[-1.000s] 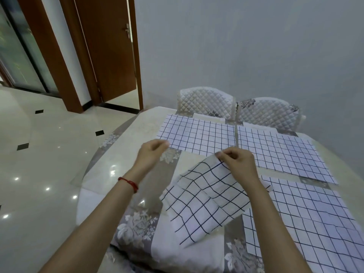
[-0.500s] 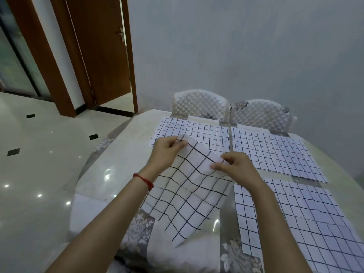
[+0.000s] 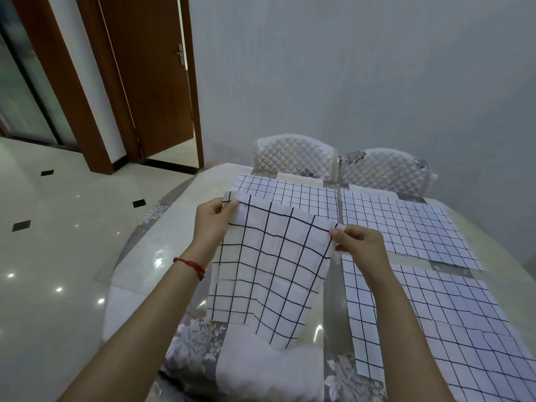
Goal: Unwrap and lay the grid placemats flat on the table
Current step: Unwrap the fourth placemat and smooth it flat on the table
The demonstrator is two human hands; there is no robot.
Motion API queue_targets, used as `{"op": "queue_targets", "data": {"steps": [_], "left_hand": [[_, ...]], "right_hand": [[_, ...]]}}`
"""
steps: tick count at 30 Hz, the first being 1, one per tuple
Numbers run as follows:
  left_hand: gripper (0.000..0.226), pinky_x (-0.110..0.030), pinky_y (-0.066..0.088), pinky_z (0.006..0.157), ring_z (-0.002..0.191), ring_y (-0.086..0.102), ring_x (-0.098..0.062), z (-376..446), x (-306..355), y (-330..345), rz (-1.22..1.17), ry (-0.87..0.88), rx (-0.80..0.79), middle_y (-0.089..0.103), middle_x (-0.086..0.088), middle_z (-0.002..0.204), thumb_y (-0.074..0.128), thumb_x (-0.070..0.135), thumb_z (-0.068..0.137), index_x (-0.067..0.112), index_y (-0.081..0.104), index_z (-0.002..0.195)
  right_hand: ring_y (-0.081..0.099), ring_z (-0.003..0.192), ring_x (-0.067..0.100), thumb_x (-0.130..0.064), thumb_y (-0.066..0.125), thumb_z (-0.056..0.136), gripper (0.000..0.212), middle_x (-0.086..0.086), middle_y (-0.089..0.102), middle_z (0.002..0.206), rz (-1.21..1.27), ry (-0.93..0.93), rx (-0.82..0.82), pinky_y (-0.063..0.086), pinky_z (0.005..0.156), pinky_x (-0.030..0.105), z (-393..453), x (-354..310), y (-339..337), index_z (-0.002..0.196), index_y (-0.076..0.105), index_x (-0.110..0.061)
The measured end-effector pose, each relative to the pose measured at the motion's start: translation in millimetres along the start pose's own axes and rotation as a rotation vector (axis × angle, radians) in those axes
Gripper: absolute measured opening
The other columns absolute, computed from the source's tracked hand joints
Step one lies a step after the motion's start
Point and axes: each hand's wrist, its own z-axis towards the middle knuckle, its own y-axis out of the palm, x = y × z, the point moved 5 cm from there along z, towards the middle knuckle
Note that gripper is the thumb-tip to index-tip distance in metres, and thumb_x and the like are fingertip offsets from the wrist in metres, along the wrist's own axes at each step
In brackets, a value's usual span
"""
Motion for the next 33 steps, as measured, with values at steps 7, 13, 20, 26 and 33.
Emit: {"op": "queue_targets", "data": {"steps": [7, 13, 20, 26, 33], "left_hand": [[0.033, -0.029, 0.043, 0.067, 0.073, 0.048, -0.021, 1, -6, -10, -0.076, -0.036, 0.024, 0.054, -0.014, 0.078, 0.060, 0.019, 0.086, -0.014, 0.059, 0.086], [0.012, -0.036, 0.052, 0.079, 0.079, 0.060, -0.020, -2, -6, -15, -0.106, -0.050, 0.017, 0.066, -0.006, 0.079, 0.060, 0.015, 0.087, 0.012, 0.067, 0.078], [0.012, -0.034, 0.054, 0.075, 0.073, 0.062, -0.021, -8, -1, -15, -0.135, -0.089, -0.007, 0.065, -0.006, 0.073, 0.066, 0.008, 0.081, 0.010, 0.066, 0.069], [0.026, -0.030, 0.049, 0.068, 0.062, 0.054, -0.018, -12, 7, -5, -0.150, -0.101, -0.040, 0.055, -0.004, 0.059, 0.074, 0.006, 0.071, 0.010, 0.056, 0.054], [0.020, -0.013, 0.047, 0.051, 0.048, 0.060, -0.005, -25, 15, 23, -0.248, -0.125, -0.117, 0.063, 0.005, 0.051, 0.075, 0.005, 0.069, 0.009, 0.059, 0.059]], "right_hand": [[0.053, 0.046, 0.001, -0.015, 0.072, 0.075, 0.023, 0.006, 0.056, 0.059, 0.000, -0.009, 0.078, 0.045, 0.065, 0.026, 6, -3, 1, 0.070, 0.063, 0.006], [0.052, 0.048, 0.005, -0.014, 0.075, 0.072, 0.021, -0.004, 0.055, 0.051, 0.043, -0.001, 0.112, 0.045, 0.063, 0.024, 5, -5, 2, 0.060, 0.059, -0.009], [0.048, 0.050, 0.007, -0.016, 0.075, 0.073, 0.026, 0.002, 0.049, 0.056, -0.002, -0.042, 0.213, 0.043, 0.055, 0.014, 4, -6, -1, 0.057, 0.055, -0.013], [0.056, 0.080, 0.013, -0.019, 0.072, 0.076, 0.012, -0.001, 0.060, 0.080, -0.211, -0.082, 0.293, 0.046, 0.079, 0.034, 0, -9, 6, 0.084, 0.065, -0.013], [0.048, 0.102, 0.009, -0.039, 0.063, 0.076, 0.039, 0.001, 0.064, 0.108, -0.472, -0.482, 0.133, 0.038, 0.094, 0.031, -18, -41, 65, 0.107, 0.065, -0.016]]}}
